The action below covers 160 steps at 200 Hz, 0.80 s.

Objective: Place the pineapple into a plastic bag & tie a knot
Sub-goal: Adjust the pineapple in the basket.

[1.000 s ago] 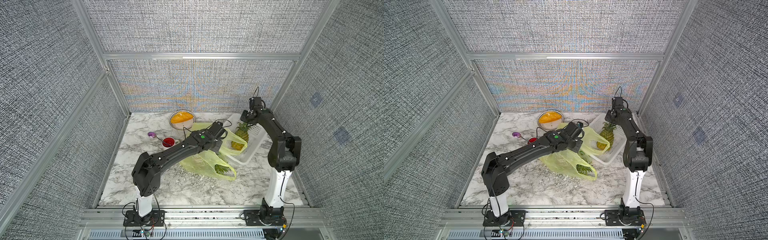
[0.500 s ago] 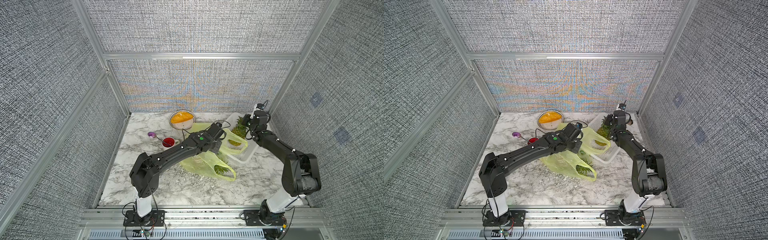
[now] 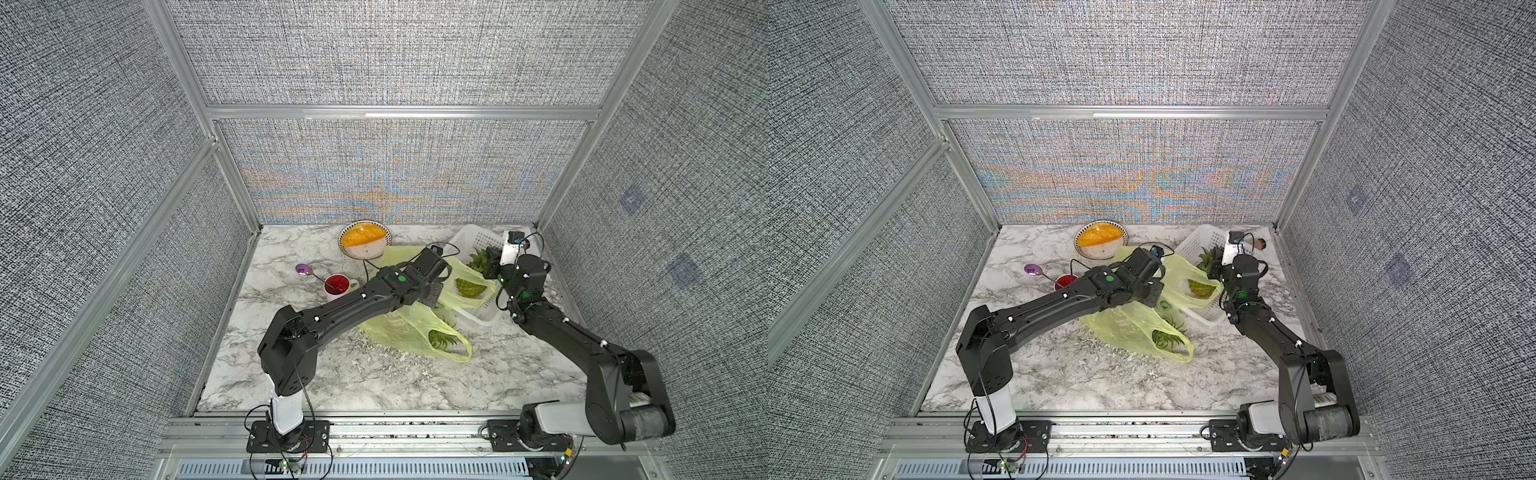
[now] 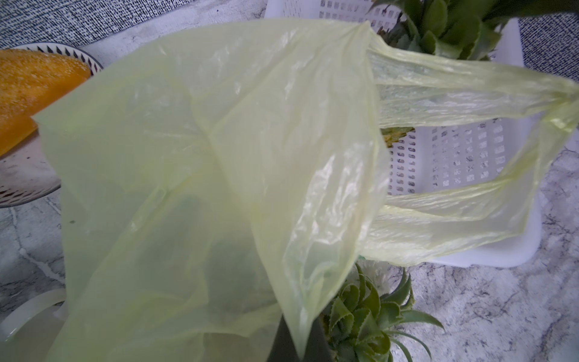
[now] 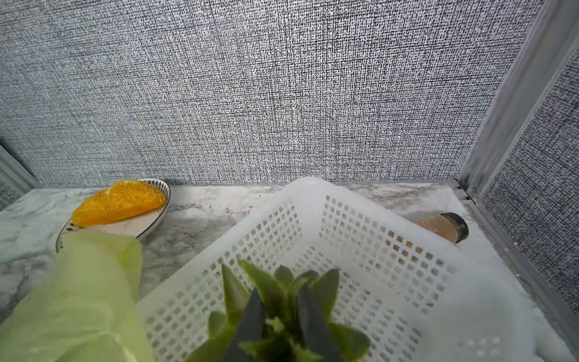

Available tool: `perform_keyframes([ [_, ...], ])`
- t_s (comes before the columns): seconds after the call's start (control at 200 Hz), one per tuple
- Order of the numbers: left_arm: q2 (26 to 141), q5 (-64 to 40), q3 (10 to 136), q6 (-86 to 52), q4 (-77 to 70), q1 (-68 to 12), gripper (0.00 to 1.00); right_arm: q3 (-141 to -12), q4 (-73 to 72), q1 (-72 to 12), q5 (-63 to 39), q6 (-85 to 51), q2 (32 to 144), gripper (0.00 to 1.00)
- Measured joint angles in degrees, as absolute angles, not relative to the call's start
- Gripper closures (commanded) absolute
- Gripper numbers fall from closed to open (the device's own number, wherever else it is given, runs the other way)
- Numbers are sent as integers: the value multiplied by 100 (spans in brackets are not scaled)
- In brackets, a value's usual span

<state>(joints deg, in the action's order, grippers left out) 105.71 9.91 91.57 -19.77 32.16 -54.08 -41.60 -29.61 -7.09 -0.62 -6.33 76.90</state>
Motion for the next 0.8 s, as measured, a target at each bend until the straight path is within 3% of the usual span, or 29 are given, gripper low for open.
perform_keyframes([
  [0.15,10569,996,9115,-1994,3138,-5408,100,-4530,-1767,-705,-62,-578,7463,26],
  [0.36,10565,998,9072,-1997,3048,-5408,100,-6125,360,-687,152,-753,7644,3],
  [0.636,10565,993,9067,-1997,3004,-5408,100,-9273,3420,-626,386,-1363,9395,2],
  [0.801,10554,991,9045,-1994,3009,-5408,100,-10626,4416,-679,244,-1557,10438,2],
])
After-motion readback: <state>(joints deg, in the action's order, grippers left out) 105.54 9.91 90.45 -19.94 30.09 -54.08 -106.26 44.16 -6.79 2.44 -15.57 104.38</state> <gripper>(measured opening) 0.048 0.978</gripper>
